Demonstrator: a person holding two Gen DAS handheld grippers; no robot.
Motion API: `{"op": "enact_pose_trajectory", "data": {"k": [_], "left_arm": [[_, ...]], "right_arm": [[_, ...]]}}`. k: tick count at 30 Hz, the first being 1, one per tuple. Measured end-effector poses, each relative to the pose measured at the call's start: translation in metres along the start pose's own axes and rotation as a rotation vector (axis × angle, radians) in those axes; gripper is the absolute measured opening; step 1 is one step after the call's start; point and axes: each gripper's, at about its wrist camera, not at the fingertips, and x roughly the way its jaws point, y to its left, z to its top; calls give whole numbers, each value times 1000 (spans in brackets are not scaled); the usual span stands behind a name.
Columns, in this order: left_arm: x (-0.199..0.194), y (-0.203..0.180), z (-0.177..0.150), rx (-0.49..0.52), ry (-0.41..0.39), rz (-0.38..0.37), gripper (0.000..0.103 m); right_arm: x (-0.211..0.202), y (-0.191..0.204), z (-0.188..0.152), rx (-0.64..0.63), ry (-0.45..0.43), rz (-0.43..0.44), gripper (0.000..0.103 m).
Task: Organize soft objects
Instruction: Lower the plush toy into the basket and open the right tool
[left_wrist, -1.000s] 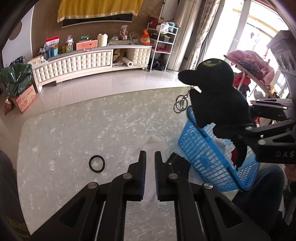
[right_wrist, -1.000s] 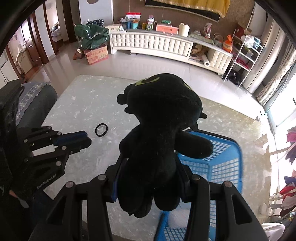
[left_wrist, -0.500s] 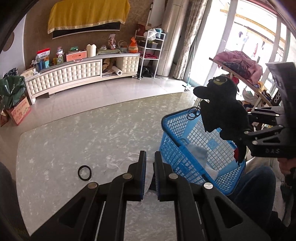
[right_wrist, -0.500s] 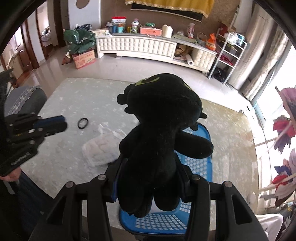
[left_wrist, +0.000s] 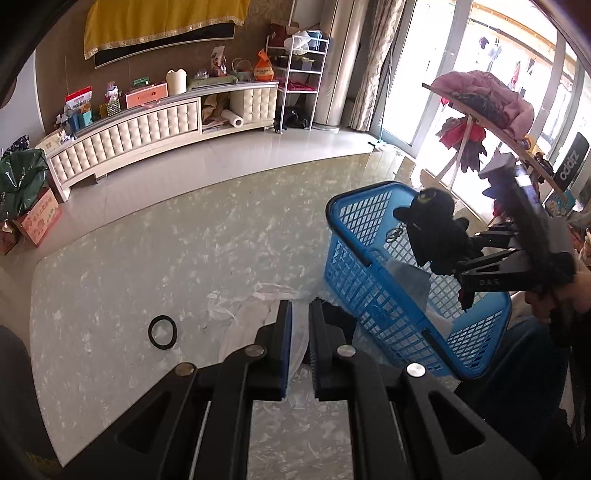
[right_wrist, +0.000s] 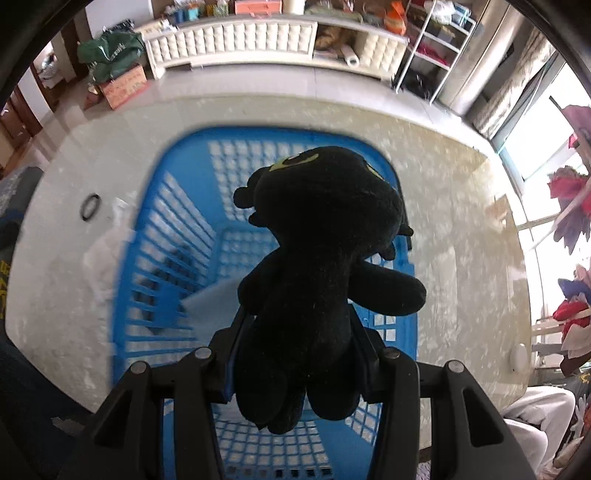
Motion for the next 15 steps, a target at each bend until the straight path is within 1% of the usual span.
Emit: {"op": "enact_pose_trajectory", "data": {"k": [1,5,11,15], "left_arm": [[2,-1,2,1,4,5,8],[5,-2,1,4,15,6,8],[11,-3,3,8,32,10,8],[11,-5,3,13,34,7,8]], "right_arm": [[5,-3,-1,-5,12,-2,45],[21,9,2,-45,34,-28,45],[33,30,12,-94,34,-19,46],[45,41,16,-128,78,-22,49]]}}
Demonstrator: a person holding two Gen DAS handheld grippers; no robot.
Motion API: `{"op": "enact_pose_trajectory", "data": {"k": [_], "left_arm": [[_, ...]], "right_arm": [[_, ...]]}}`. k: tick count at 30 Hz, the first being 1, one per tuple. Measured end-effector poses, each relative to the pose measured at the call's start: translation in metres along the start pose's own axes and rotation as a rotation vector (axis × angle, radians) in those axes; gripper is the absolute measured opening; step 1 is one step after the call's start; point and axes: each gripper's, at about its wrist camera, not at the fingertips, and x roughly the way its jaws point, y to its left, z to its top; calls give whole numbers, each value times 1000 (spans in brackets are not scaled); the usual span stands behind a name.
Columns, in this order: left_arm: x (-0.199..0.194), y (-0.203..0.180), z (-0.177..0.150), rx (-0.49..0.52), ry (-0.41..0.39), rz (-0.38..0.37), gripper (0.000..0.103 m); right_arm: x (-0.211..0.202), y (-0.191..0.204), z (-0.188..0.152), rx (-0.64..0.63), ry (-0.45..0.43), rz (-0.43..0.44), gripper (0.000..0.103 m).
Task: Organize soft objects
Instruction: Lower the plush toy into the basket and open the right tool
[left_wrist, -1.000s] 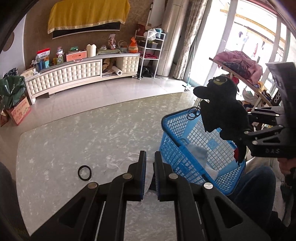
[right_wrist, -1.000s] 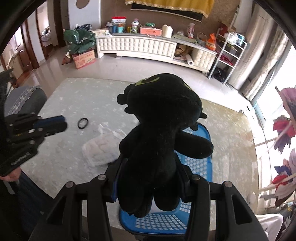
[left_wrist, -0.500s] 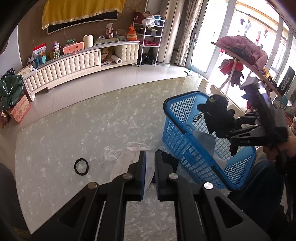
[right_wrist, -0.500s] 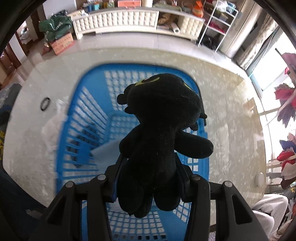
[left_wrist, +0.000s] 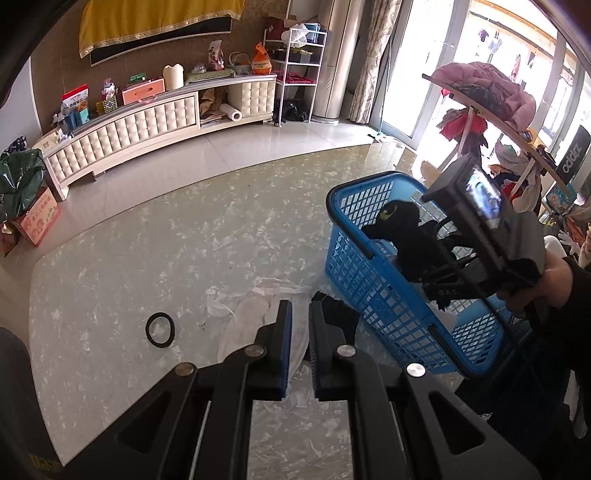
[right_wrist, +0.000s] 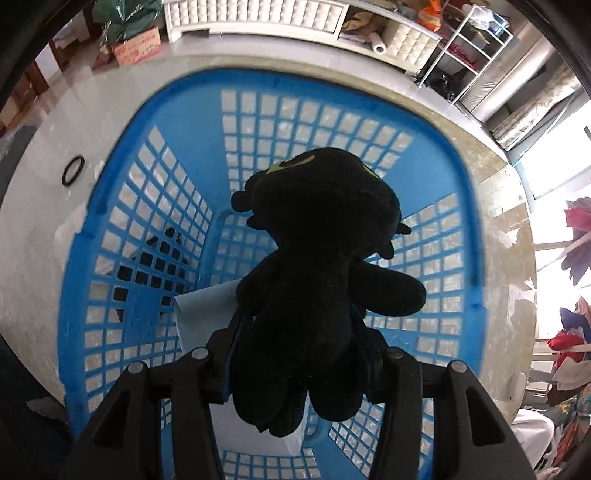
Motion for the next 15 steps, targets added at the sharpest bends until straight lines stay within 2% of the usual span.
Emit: {"op": "enact_pose_trajectory", "data": {"k": [4,5,7,9,13,15], "left_arm": [[-1,1,0,1,0,0,8],[-1,1,-1,1,1,1,8],[-1,2,-1,0,2,2,8],[1,2,-1,-1,7,7,8],[1,-1,-1,5,7,6,8],[1,-3,0,10,7,6,8]], "right_arm": [[4,11,-2,-17,11,16,51],[3,15,-3,-27,14,17,54],[4,14,-6,-44,6,6,64],[-2,19,-7,-52,-10,-13,83],[-18,14,-13,-46,-35,-12,90],[-24,9,-16,-34,-46,-6,99]]}}
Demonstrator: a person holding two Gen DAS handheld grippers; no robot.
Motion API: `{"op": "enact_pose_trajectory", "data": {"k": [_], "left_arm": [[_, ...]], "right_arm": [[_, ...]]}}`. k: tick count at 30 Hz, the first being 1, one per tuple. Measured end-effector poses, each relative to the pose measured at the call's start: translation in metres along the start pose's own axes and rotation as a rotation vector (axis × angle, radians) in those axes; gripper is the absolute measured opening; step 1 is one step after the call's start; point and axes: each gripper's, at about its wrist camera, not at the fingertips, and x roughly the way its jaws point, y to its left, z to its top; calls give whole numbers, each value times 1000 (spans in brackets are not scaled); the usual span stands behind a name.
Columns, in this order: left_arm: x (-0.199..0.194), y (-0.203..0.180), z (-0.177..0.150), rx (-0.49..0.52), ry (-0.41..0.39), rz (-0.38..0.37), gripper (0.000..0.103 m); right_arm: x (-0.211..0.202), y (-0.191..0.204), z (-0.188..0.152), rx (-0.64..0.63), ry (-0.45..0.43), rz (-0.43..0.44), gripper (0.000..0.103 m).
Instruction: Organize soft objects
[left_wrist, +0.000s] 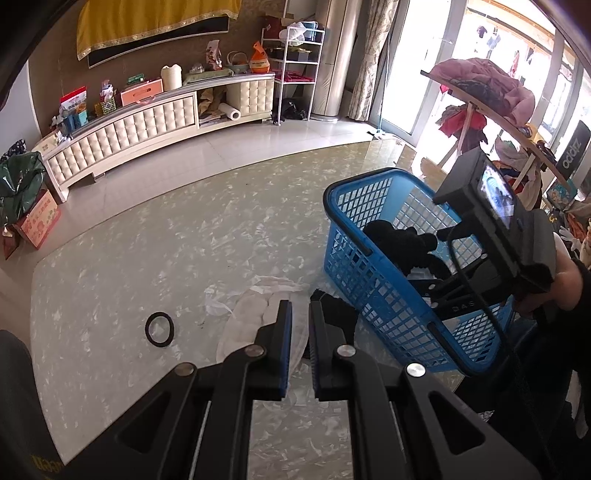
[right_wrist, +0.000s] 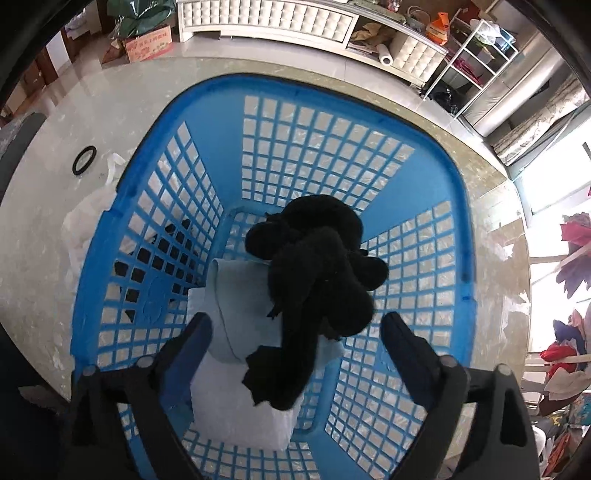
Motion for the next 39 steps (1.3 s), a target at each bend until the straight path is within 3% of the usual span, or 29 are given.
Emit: {"op": "enact_pose_trajectory", "data": {"k": [9,17,19,21,25,27,31,35,39], "left_arm": [[0,-25,7,47,-6,-27,8],[21,-76,20,151,39,-93,8],[26,-89,22,175,49,-99,15],[33,-103,26,204,60,-106,43],[44,-122,33,234,88,-142,56],[51,-131,35,256,109,-130,79],[64,-141,37,278,140,-90,85],[73,-147,35,318,164,-24,103],[67,-140,34,349,152,3,103]], "right_arm": [[-45,-39,-36,114,-140,67,103],[-75,-78,-72,249,-265,84,103],[-74,-82,-75,266,-281,95,103],[-77,-87,-78,271,-285,106,103],[-71,-90,-84,290,-275,117,103],[-70,-93,-88,295,-274,121,103],[-69,-97,-95,304,-272,107,103],[-69,-102,-100,315,-269,116,103],[-74,-106,-103,321,-284,122,103]]}}
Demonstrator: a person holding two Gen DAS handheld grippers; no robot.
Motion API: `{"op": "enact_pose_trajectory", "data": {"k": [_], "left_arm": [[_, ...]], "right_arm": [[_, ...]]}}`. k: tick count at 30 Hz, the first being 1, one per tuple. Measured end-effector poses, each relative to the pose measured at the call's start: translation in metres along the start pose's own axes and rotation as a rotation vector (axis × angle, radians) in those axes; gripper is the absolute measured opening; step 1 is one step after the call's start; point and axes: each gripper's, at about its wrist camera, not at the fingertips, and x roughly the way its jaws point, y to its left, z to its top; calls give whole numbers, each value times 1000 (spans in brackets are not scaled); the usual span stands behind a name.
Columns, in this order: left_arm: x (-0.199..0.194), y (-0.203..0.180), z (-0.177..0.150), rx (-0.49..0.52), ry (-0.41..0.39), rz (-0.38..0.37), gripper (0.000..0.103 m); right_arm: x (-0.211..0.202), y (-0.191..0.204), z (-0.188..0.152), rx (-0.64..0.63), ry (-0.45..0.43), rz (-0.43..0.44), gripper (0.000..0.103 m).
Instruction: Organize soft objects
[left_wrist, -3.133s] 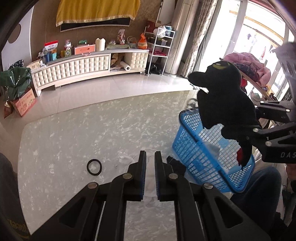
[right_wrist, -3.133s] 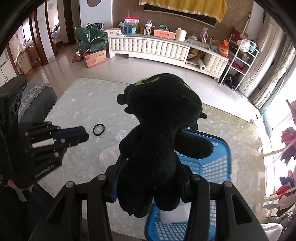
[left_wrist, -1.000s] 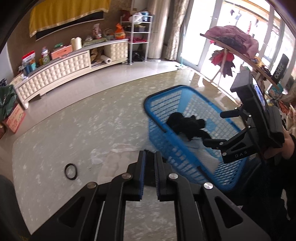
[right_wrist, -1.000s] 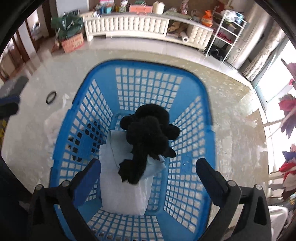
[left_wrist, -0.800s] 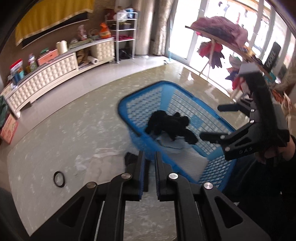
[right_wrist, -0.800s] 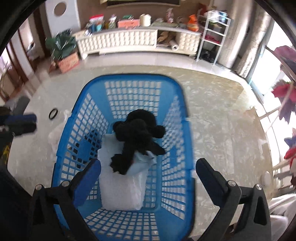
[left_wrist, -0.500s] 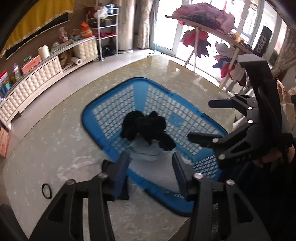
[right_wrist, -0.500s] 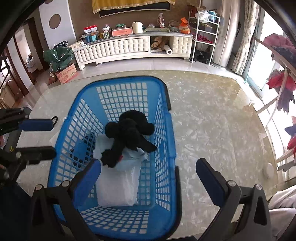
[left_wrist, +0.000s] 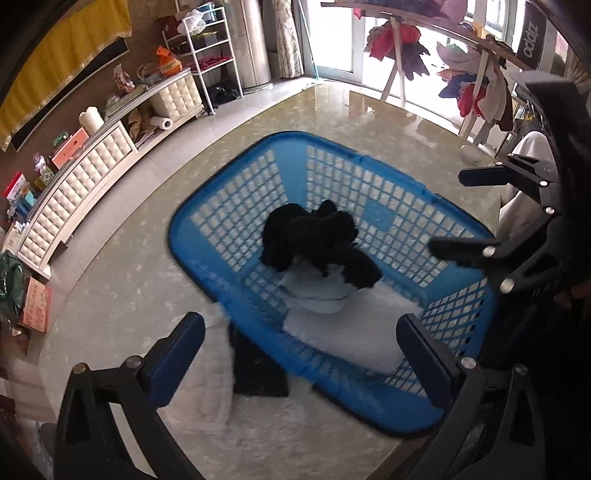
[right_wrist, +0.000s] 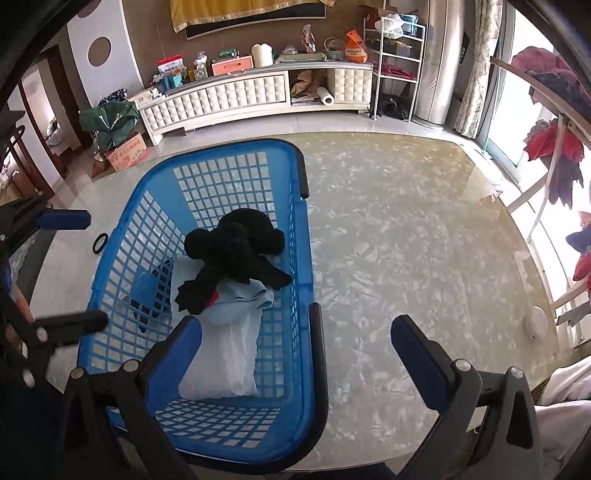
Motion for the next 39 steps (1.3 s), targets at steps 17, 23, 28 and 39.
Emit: {"op": "enact_pose_trajectory", "data": {"k": [17,23,28,39], "left_arm": [[-17,101,-64,-80,50,76,103],[17,116,-83,-86,121,65,103],[44,128,-95,-90,152,51,100],[97,147,-112,-103,230,23,65]], "right_arm": [[10,34,13,-54,7,41,103],[18,49,20,-80,14,19,103],[22,49,24,-69,13,11,103],[26,51,28,-61,14,-3,103]]}}
